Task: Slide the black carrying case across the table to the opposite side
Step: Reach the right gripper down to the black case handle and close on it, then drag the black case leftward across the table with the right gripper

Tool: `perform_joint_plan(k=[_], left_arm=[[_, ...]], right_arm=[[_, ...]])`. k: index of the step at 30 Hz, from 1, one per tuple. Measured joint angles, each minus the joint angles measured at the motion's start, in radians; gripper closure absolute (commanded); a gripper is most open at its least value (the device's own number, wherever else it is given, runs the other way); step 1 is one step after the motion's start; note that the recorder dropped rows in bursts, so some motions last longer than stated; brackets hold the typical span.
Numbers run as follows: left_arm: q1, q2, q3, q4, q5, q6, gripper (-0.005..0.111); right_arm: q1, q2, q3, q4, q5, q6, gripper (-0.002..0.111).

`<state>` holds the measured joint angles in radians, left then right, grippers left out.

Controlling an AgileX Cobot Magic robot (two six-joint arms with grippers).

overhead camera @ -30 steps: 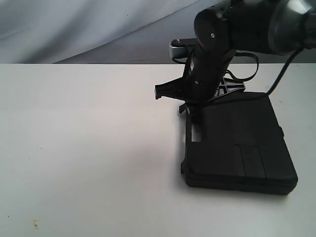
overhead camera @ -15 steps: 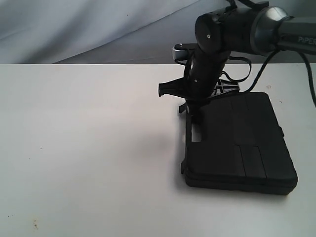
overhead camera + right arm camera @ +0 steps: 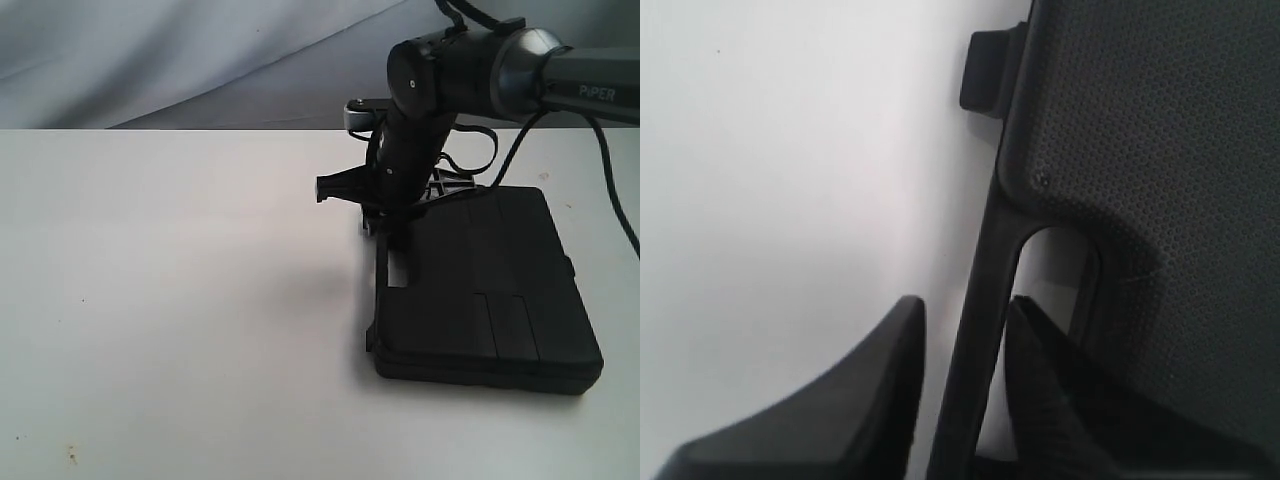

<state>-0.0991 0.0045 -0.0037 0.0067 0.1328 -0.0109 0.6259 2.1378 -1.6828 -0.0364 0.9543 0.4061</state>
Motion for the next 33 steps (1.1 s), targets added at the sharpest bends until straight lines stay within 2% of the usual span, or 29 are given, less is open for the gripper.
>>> perform_joint_plan(k=[14,33], left_arm=[[0.0,0.0,0.0,0.0,0.0,0.0,0.107],[0.0,0.0,0.0,0.0,0.0,0.0,0.107]], right_arm=[[0.0,0.003,0.0,0.0,-0.018,0.014,0.072],[0.0,0.147,-0.001,0.0,-0.08,0.034,0.073]])
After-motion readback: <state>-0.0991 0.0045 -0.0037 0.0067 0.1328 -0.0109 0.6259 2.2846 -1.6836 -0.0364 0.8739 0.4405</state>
